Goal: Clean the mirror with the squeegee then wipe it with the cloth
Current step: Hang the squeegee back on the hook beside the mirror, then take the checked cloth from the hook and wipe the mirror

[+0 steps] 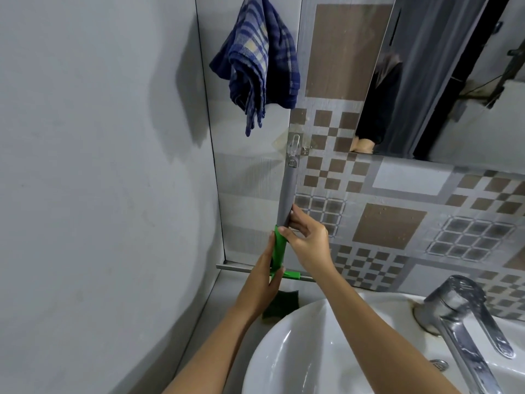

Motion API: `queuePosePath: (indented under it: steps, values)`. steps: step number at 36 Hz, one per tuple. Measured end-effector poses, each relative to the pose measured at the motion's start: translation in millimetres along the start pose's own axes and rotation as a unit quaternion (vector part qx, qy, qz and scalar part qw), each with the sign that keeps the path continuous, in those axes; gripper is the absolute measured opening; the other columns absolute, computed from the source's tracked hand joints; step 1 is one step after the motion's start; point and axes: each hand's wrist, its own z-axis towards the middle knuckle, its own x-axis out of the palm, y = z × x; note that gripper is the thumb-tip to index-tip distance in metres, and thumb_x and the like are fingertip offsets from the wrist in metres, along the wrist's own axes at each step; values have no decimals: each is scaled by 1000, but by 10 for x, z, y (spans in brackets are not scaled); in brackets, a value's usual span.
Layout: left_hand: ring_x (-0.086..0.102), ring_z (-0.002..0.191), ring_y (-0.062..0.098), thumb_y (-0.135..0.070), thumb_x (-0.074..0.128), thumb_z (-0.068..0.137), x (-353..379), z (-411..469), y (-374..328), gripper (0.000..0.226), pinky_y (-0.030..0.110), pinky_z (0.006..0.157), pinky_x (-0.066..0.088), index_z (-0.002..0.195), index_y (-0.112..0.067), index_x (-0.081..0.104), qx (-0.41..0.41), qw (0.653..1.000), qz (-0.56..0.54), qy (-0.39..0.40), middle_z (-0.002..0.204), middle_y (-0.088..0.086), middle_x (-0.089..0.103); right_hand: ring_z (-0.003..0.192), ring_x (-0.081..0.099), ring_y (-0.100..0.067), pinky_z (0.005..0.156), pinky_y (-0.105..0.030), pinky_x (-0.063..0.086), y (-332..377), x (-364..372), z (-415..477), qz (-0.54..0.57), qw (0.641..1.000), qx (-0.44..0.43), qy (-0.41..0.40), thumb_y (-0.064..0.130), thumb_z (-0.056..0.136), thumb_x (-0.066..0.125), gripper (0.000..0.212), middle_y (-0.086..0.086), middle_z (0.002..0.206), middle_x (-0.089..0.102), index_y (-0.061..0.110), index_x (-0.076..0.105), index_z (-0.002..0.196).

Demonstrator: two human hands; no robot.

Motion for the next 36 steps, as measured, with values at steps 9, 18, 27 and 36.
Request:
queuePosePath:
  steps: [9, 18, 27, 36]
  values:
    - [34, 121, -4, -21, 45, 97, 43, 211, 215, 78, 18, 96, 34, 135, -53, -15, -3, 999, 53, -5, 150, -2, 29, 107, 62, -12, 96, -35, 50, -148, 74, 135, -4, 1000, 9, -12, 2, 79, 68, 60, -4, 118, 64, 12, 46, 134]
    - [33, 118, -5, -20, 43, 98, 29, 286, 253, 73, 18, 94, 34, 137, -49, -12, 7, 998, 57, -9, 150, -2, 29, 114, 58, -12, 100, -37, 47, -234, 130, 161, -2, 1000, 11, -21, 5, 80, 68, 62, -3, 124, 62, 17, 44, 135]
    - [34, 119, -7, -14, 38, 98, -274, 180, 8, 51, 3, 98, 32, 143, -31, 20, 58, 992, 52, -101, 141, -1, 36, 109, 58, -20, 95, -40, 51, -36, 22, 35, -56, 994, -35, -89, 15, 79, 70, 55, -8, 120, 61, 16, 50, 131]
    - [48, 116, 19, -16, 42, 95, -1250, 737, -1344, 32, 27, 101, 39, 125, -7, 46, 216, 901, -21, -375, 120, 4, 46, 91, 59, -11, 82, -16, 49, 1046, -142, 322, -36, 960, -226, -162, 13, 86, 62, 32, 1, 101, 60, 12, 58, 118]
